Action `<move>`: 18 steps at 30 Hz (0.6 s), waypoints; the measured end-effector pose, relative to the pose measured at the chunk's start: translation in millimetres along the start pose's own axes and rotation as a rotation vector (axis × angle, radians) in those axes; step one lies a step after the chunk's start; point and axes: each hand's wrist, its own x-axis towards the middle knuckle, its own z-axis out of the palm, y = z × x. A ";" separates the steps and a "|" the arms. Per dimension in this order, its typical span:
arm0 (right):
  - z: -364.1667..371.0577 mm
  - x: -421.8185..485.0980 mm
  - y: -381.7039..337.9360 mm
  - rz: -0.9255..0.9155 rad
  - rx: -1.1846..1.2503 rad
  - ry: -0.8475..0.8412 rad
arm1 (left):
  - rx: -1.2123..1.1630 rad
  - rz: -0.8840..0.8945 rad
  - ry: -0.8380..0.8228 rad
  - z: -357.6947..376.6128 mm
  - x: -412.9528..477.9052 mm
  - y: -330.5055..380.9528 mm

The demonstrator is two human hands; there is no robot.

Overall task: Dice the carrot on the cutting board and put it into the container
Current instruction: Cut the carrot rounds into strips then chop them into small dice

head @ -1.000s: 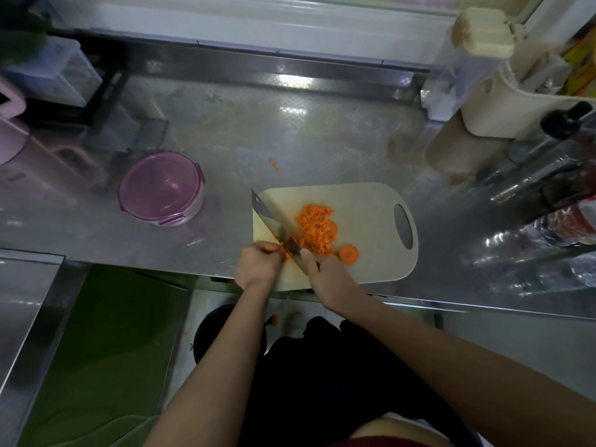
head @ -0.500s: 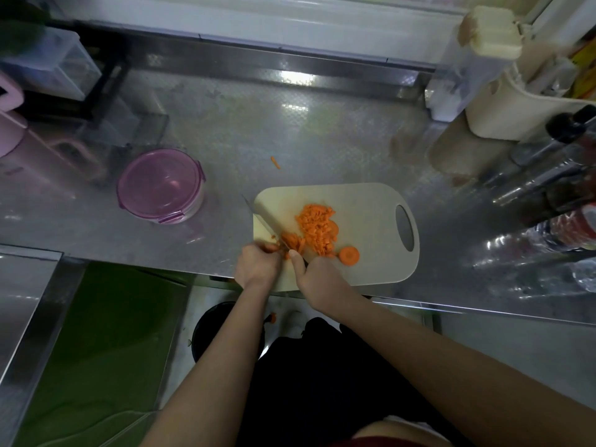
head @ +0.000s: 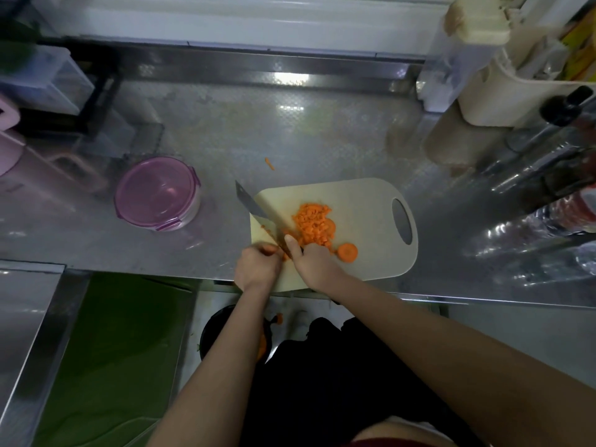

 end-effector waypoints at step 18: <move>-69.6 5.3 37.1 0.064 0.333 0.351 | 0.291 0.824 0.125 -1.8 25.2 54.6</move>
